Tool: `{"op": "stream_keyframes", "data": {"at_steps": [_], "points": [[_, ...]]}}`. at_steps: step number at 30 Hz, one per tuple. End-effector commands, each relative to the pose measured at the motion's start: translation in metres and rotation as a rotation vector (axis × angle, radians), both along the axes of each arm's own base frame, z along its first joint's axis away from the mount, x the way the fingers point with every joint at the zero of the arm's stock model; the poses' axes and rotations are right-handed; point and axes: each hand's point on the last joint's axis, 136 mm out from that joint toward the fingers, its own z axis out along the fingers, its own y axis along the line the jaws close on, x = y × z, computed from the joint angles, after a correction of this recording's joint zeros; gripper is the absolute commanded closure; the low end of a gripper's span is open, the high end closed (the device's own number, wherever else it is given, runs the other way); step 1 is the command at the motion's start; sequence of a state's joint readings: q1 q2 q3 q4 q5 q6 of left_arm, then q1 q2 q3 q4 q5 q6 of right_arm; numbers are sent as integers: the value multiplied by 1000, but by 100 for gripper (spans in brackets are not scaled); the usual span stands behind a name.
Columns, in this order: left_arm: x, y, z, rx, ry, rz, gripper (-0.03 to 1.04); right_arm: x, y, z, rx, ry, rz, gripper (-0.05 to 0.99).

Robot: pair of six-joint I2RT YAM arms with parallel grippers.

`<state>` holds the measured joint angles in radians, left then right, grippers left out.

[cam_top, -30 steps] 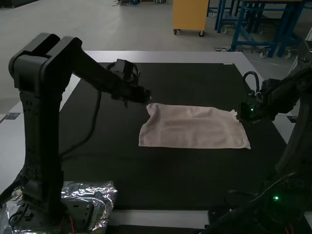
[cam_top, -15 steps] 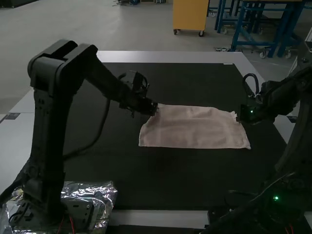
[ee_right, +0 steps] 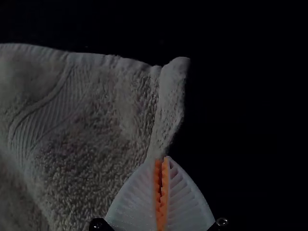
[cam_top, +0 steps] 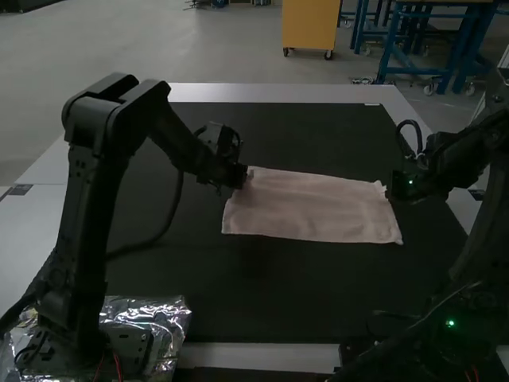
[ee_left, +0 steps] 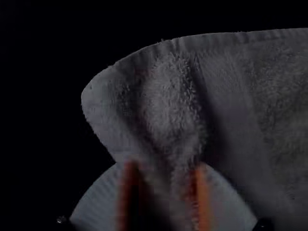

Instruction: Fold the towel.

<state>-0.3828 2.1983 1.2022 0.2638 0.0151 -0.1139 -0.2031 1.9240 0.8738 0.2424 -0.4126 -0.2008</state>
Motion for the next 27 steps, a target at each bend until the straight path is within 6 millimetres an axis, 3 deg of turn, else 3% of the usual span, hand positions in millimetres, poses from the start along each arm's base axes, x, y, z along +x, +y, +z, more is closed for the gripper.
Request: {"op": "stream_keyframes", "data": {"at_steps": [1,11,19,27], "points": [[-19,-10,-35,-10,76,-56,99,3,4,16,12,-37,7,96],[-12,-14,18,-53,12,-71,99,3,8,15,20,-33,13,96],[-21,-11,51,-64,-13,-76,99,4,8,35,25,-77,23,96],[-47,-1,51,-51,25,-76,99,-2,12,55,39,-95,37,96]]}}
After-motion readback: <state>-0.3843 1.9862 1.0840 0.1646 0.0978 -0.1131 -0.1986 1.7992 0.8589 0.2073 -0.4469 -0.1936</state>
